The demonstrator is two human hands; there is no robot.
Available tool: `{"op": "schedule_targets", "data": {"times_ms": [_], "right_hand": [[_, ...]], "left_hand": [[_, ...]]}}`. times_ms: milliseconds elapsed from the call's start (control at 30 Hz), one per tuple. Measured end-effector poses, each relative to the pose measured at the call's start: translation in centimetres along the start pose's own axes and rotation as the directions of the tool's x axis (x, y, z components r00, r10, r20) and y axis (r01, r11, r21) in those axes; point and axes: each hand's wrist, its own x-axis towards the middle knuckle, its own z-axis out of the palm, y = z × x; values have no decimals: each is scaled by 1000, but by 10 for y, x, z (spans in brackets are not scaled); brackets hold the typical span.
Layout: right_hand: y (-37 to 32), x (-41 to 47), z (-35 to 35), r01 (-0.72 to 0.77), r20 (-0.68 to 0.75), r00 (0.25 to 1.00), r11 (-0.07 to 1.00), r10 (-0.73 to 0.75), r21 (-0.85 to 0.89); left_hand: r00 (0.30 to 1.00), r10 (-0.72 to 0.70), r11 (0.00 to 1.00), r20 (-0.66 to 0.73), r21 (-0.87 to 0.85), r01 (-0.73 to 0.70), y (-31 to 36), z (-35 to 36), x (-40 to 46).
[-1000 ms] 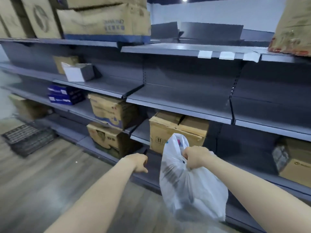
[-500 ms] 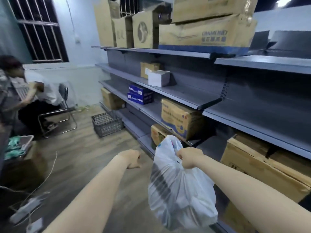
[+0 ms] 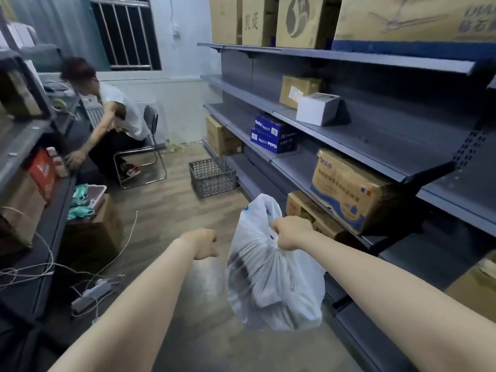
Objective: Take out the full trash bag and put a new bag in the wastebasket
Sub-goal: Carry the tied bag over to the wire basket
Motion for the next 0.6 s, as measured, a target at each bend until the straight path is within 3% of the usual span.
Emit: {"op": "schedule_targets", "data": {"times_ms": [333, 600], "right_hand": [[-16, 153, -30, 77, 90, 993, 997, -78, 17], [-46, 277, -46, 44, 87, 995, 999, -43, -9]], "left_hand": [[997, -78, 996, -26, -41, 76, -45, -41, 112], [994, -106, 994, -27, -16, 105, -119, -62, 196]]}}
